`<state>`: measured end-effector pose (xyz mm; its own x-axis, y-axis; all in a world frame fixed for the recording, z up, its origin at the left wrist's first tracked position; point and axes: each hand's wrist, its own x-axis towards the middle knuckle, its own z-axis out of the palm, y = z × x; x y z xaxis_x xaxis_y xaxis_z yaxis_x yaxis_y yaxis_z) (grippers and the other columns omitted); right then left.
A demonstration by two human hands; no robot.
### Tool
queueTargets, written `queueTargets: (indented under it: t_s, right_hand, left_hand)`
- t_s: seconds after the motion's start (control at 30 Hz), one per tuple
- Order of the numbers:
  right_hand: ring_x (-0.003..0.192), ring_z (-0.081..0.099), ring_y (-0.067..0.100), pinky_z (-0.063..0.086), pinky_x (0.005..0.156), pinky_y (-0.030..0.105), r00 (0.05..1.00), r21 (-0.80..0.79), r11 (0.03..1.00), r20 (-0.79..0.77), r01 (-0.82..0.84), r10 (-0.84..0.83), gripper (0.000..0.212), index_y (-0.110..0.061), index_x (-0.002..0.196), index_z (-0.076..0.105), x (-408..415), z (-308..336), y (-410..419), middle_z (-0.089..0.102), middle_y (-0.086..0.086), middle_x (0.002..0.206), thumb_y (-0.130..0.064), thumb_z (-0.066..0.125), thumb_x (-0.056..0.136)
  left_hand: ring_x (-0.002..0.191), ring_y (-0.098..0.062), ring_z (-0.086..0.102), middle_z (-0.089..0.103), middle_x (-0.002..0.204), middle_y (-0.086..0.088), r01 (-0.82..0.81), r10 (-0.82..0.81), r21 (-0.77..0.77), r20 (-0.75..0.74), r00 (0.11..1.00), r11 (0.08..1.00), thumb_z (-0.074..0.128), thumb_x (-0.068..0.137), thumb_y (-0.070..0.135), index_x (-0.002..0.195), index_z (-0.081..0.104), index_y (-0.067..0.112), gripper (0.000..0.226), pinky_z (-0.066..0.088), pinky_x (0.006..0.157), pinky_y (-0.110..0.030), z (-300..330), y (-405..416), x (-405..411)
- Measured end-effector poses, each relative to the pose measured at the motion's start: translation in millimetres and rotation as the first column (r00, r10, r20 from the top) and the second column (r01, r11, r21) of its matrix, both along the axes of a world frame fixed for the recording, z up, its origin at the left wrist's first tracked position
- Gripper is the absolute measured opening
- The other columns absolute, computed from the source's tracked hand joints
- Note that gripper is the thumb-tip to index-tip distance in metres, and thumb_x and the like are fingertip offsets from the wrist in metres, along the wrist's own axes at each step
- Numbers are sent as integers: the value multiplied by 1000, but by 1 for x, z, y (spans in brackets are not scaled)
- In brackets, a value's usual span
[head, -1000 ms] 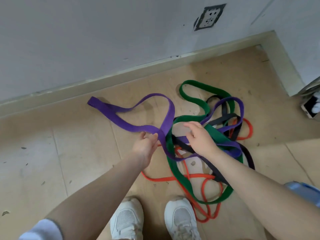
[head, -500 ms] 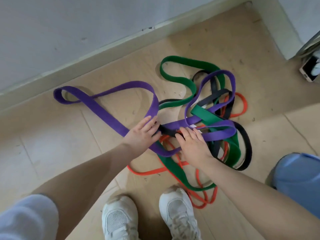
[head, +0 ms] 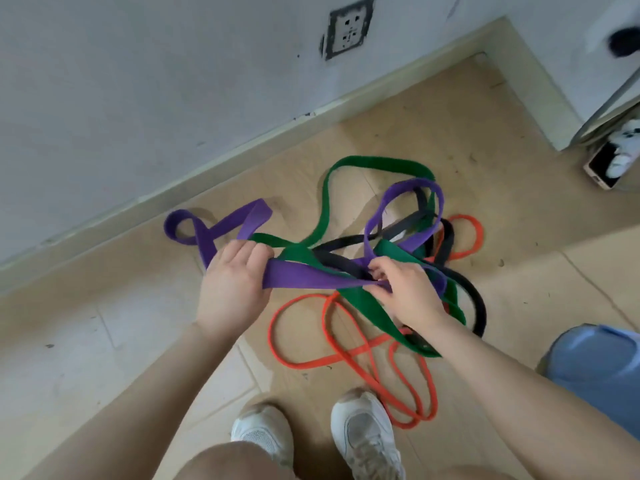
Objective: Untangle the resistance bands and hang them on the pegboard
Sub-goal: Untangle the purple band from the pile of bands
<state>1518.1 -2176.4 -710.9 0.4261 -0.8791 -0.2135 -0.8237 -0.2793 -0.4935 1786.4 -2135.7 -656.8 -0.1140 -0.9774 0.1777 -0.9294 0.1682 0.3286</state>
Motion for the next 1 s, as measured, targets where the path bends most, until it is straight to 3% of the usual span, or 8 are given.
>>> queueTargets:
  t_s: [0.1, 0.2, 0.33, 0.53, 0.67, 0.83, 0.9, 1.0]
  right_hand:
    - [93, 62, 21, 35, 90, 37, 971, -52, 996, -233, -72, 58, 19, -18, 97, 63, 3, 8, -7, 69, -4, 89, -30, 66, 83]
    - [96, 59, 22, 31, 87, 32, 939, 163, 987, -336, -15, 70, 9, -21, 89, 61, -7, -2, -6, 67, -4, 90, -18, 53, 90]
    - [99, 60, 27, 47, 84, 37, 968, 426, 903, -244, 56, 55, 10, -17, 100, 55, -9, -19, -2, 64, 5, 108, -15, 48, 94]
    - [134, 33, 26, 20, 113, 38, 700, 387, 881, -549, -271, 457, 47, -19, 139, 35, -16, -41, 12, 44, 5, 141, -32, 44, 95]
    - [130, 36, 29, -7, 116, 44, 503, 277, 817, -675, -505, 540, 32, -11, 124, 50, -31, -42, 20, 62, 6, 116, -19, 41, 95]
    - [65, 63, 17, 45, 96, 33, 872, -256, 852, -316, -457, 373, 11, -19, 73, 68, -7, 8, 8, 63, -8, 60, -28, 75, 73]
    - [64, 61, 17, 43, 89, 31, 916, -342, 850, -166, -400, 364, 22, -16, 72, 66, 3, 31, 7, 63, -7, 62, -37, 61, 80]
    - [70, 51, 12, 33, 77, 26, 934, -366, 871, 11, -328, 357, 32, -13, 78, 60, 23, 62, 9, 63, -4, 68, -43, 49, 80]
  left_hand:
    - [68, -34, 56, 60, 77, -15, -209, 214, 89, -54, 975, 974, 46, 68, 1, 85, 53, 3, 19, 41, 57, -32, 4, 10, 11]
    - [80, -36, 55, 57, 98, -16, -403, 444, 457, 19, 896, 793, 53, 76, -7, 103, 49, 2, 28, 43, 59, -39, -17, 17, 23]
    - [119, -27, 47, 49, 129, -8, -335, 42, 761, 377, 925, 555, 55, 89, 20, 135, 27, 13, 54, 40, 93, -36, -51, 27, 23]
    - [129, -23, 33, 39, 138, -1, -44, -156, 626, 262, 952, 778, 47, 92, 40, 139, 34, 22, 51, 29, 104, -34, -67, 26, -15]
    - [131, -21, 33, 32, 145, 1, 193, -266, 628, 23, 964, 754, 45, 95, 35, 143, 29, 22, 53, 31, 102, -32, -73, 16, -43]
    - [131, -26, 39, 33, 148, -8, 360, -234, 439, -314, 920, 824, 64, 85, 37, 146, 24, 13, 77, 35, 106, -34, -60, 1, -65]
    - [131, -23, 40, 39, 145, -10, 359, -236, 293, -381, 894, 886, 68, 76, 45, 144, 27, 14, 85, 35, 107, -32, -49, -6, -65]
    - [106, 0, 50, 58, 116, 3, 361, -176, 216, -584, 792, 907, 58, 78, 48, 120, 41, 29, 48, 41, 92, -18, -25, -13, -55]
